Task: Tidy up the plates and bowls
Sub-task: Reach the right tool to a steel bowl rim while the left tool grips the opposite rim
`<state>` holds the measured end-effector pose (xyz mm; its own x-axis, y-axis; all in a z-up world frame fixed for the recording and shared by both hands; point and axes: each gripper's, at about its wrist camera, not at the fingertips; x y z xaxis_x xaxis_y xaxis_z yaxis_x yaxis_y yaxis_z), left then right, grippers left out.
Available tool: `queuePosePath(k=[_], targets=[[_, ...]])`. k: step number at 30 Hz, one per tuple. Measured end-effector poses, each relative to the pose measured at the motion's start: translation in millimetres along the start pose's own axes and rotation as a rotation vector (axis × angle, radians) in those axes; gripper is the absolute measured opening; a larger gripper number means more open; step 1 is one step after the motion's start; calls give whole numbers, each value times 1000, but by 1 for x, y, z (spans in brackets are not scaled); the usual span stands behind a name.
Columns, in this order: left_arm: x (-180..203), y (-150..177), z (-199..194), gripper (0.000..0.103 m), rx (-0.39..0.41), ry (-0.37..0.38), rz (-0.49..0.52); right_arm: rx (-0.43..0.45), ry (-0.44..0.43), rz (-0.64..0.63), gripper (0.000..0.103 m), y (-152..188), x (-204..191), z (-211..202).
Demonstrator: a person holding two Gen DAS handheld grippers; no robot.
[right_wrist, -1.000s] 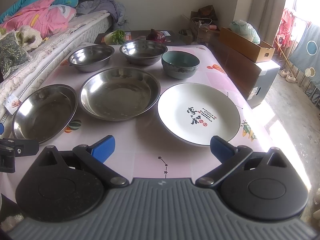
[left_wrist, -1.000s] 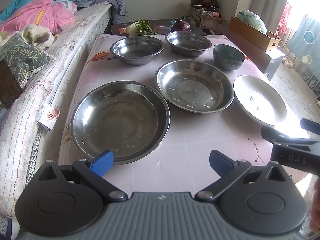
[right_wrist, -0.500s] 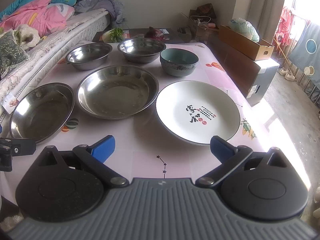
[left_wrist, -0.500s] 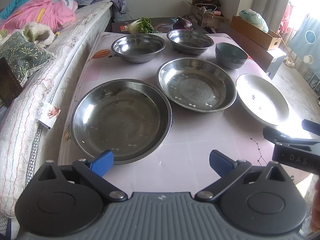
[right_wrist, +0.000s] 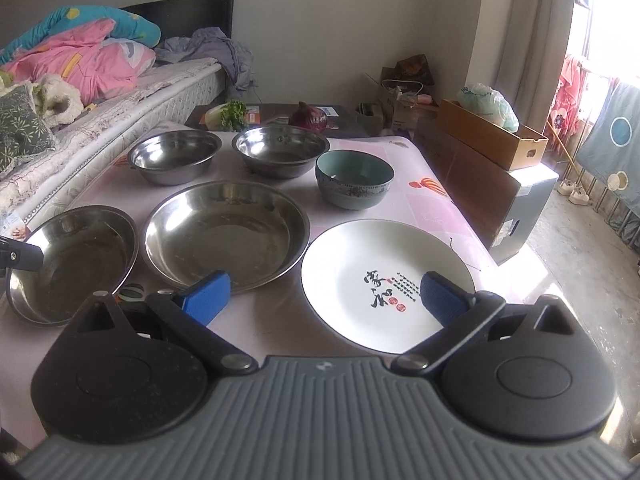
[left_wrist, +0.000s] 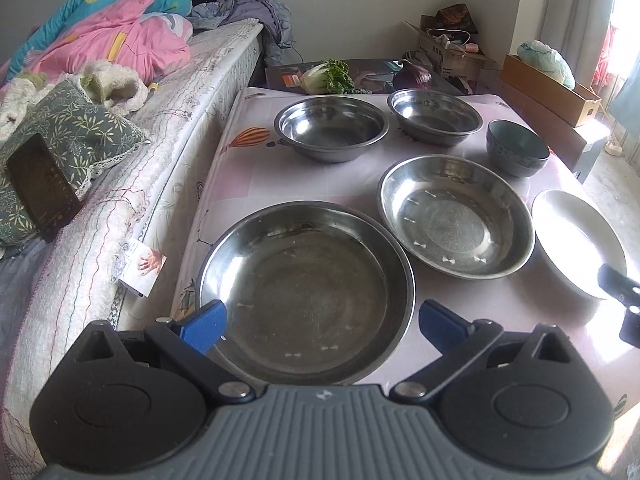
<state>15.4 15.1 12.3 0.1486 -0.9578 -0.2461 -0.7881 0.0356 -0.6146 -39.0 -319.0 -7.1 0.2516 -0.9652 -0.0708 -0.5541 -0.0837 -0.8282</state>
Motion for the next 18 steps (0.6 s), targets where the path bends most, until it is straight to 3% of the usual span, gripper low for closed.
queuePosePath(k=[3, 6, 13, 18], targets=[[-13, -13, 13, 103, 4, -9, -29, 106, -76, -35, 102, -15, 5, -1], [-24, -25, 27, 103, 12, -12, -62, 152, -132, -58, 102, -37, 7, 7], [-48, -58, 60, 103, 63, -61, -117, 144, -299, -49, 102, -96, 7, 56], [-63, -92, 87, 103, 103, -64, -134, 69, -416, -15, 102, -141, -3, 119]])
Point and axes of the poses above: each gripper's, at about its wrist camera, not at the fingertips, and z roughly the way its jaws point, x to its right, y to its underside, and after that the axes turned 15 degrees about -y, right-handed
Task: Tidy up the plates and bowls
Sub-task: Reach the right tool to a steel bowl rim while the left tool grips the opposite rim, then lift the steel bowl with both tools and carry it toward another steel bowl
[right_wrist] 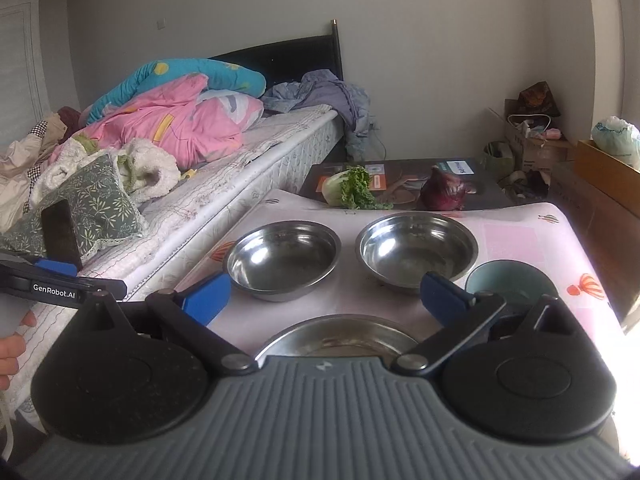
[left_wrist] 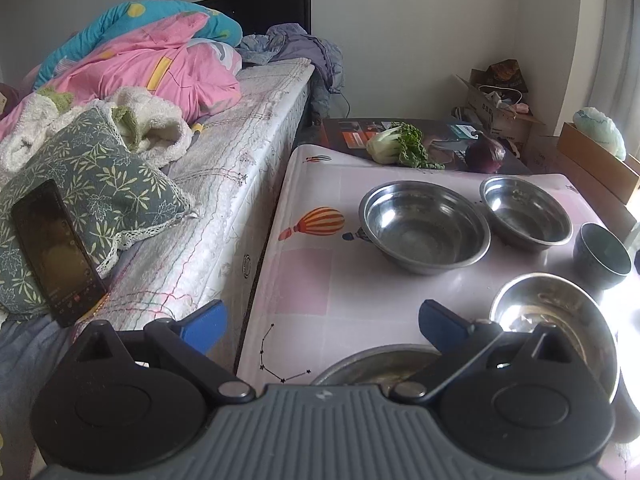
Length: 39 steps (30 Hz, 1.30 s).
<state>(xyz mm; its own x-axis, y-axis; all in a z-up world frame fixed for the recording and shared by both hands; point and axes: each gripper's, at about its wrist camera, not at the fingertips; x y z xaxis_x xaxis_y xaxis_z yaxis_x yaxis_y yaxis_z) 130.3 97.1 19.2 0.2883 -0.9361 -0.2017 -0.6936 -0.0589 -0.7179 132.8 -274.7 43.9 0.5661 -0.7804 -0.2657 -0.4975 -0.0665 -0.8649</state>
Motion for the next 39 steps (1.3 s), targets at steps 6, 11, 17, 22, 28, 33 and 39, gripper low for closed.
queuePosePath(k=[6, 11, 17, 22, 28, 33, 39], targets=[[-2, -42, 61, 98, -36, 5, -27, -103, -67, 82, 99, -18, 26, 83], [11, -67, 108, 91, -92, 32, 1, -196, -94, 156, 84, -20, 44, 144], [39, -81, 154, 72, -184, 87, 56, -283, -89, 275, 59, -13, 72, 195], [60, -86, 178, 59, -234, 109, 88, -331, -100, 349, 48, -7, 92, 222], [73, -87, 188, 31, -271, 144, 121, -366, -124, 408, 25, -2, 104, 240], [75, -89, 187, 14, -299, 163, 112, -376, -159, 428, 16, -2, 103, 249], [68, -82, 180, 14, -318, 155, 112, -409, -198, 417, 16, 0, 96, 246]])
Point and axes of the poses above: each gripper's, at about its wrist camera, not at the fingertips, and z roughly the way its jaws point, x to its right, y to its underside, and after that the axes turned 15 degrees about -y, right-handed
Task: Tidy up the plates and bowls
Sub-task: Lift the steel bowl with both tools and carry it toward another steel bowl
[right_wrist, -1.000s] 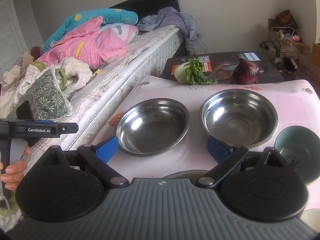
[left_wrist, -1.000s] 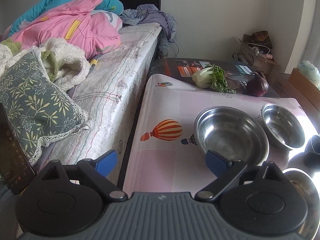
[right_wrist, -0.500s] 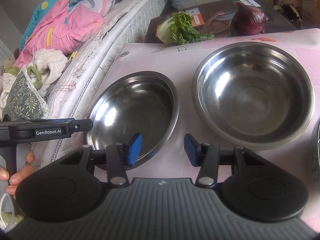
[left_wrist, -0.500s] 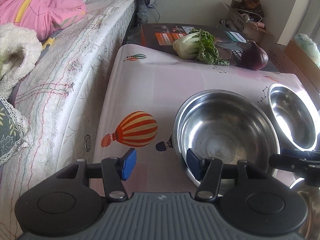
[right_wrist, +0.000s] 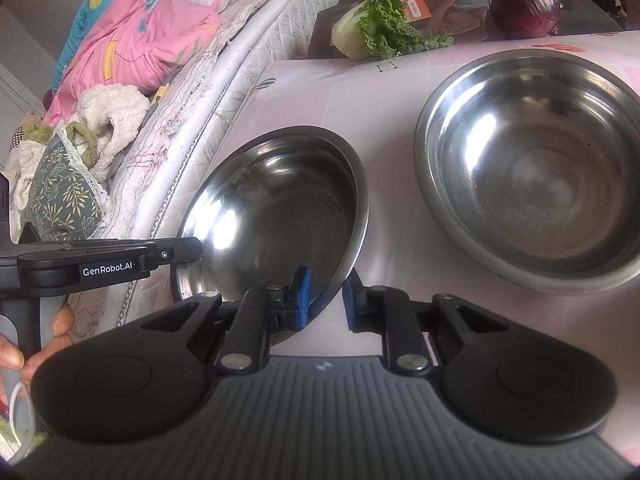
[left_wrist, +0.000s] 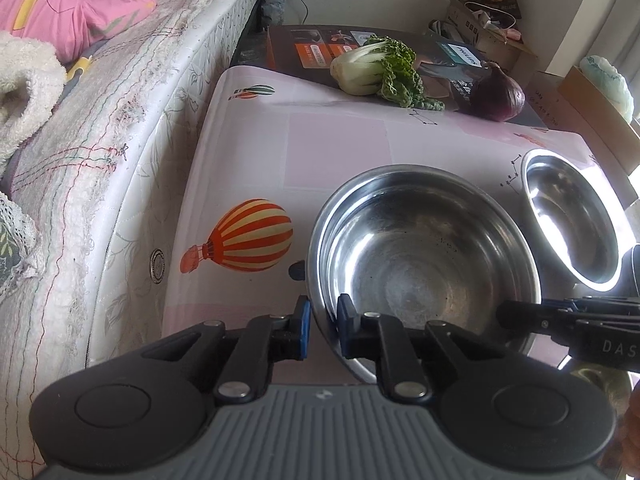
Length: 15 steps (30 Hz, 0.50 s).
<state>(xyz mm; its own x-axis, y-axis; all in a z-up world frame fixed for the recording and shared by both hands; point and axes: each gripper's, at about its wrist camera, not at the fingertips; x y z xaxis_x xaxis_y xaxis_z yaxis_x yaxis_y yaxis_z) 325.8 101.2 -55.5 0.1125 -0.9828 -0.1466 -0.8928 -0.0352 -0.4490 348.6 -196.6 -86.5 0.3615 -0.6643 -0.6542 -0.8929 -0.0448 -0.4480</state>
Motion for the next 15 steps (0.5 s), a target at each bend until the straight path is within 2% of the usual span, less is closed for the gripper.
queuePosePath(k=[9, 11, 13, 15], targets=[[-23, 31, -14, 18, -55, 62, -16, -80, -2, -80, 18, 17, -19, -5], [-24, 34, -18, 26, -34, 43, -14, -65, 18, -90, 19, 17, -20, -7], [-23, 35, -22, 42, 6, 9, -7, -45, 30, -83, 19, 13, -16, -9], [-23, 32, -23, 42, 23, -2, -2, -29, 35, -72, 19, 9, -13, -9]])
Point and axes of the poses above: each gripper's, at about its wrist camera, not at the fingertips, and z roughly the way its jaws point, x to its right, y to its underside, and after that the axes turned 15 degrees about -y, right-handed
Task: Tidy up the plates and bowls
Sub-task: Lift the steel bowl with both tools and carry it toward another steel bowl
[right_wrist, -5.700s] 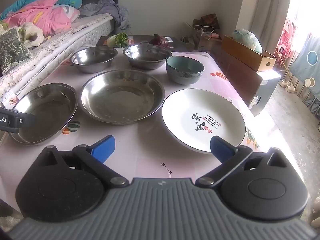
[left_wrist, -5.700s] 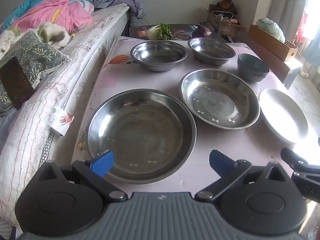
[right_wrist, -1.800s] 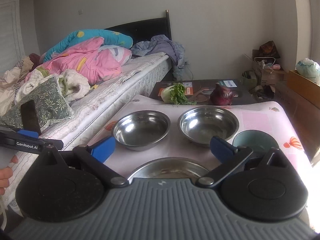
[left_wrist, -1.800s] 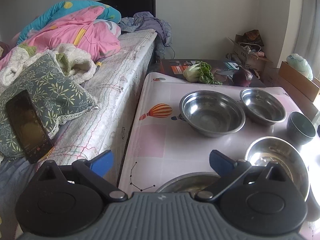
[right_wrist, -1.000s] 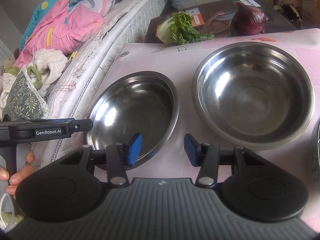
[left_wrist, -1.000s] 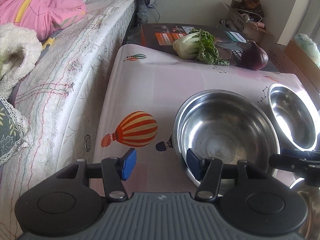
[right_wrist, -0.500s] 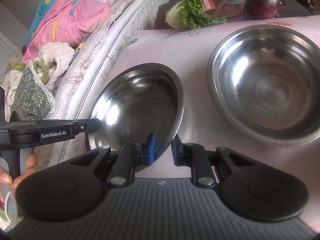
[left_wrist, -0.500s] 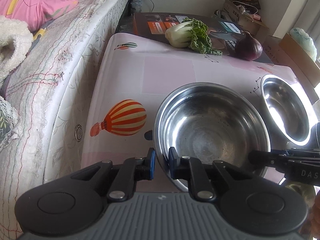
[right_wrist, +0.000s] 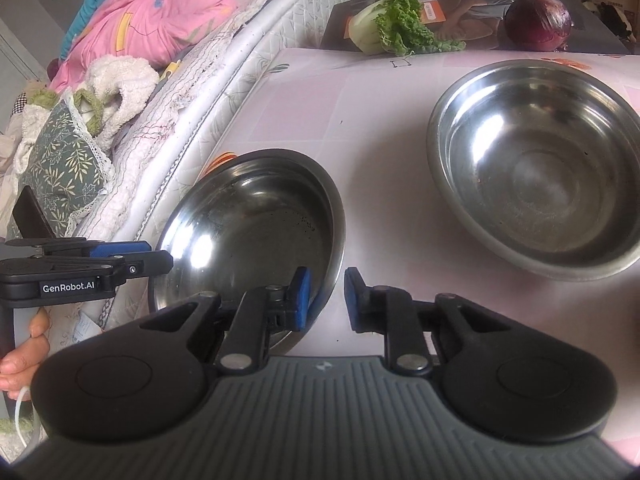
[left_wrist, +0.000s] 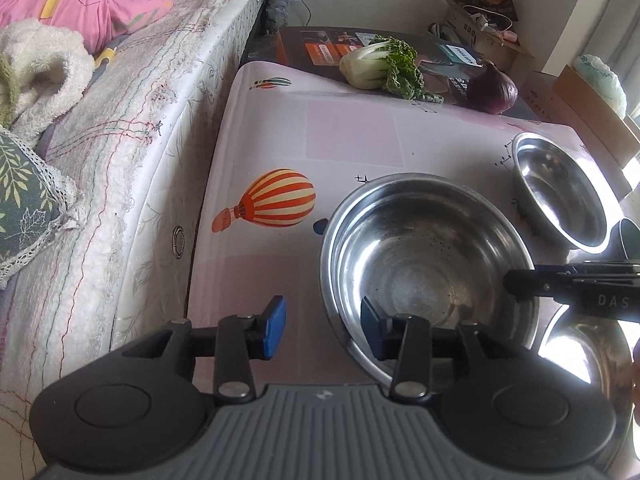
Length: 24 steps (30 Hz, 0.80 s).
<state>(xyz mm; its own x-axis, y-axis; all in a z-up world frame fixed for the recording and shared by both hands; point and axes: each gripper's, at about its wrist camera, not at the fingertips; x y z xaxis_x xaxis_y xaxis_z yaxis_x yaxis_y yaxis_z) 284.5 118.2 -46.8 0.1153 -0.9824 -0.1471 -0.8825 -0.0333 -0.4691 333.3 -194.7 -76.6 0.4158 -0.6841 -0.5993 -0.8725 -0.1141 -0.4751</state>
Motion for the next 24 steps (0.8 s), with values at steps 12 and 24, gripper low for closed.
queuePosePath(k=[12, 24], targets=[[1, -6, 23, 29, -59, 20, -27, 6, 4, 5, 16, -4, -1, 10], [7, -8, 30, 19, -87, 34, -22, 8, 14, 7, 11, -2, 1, 15]])
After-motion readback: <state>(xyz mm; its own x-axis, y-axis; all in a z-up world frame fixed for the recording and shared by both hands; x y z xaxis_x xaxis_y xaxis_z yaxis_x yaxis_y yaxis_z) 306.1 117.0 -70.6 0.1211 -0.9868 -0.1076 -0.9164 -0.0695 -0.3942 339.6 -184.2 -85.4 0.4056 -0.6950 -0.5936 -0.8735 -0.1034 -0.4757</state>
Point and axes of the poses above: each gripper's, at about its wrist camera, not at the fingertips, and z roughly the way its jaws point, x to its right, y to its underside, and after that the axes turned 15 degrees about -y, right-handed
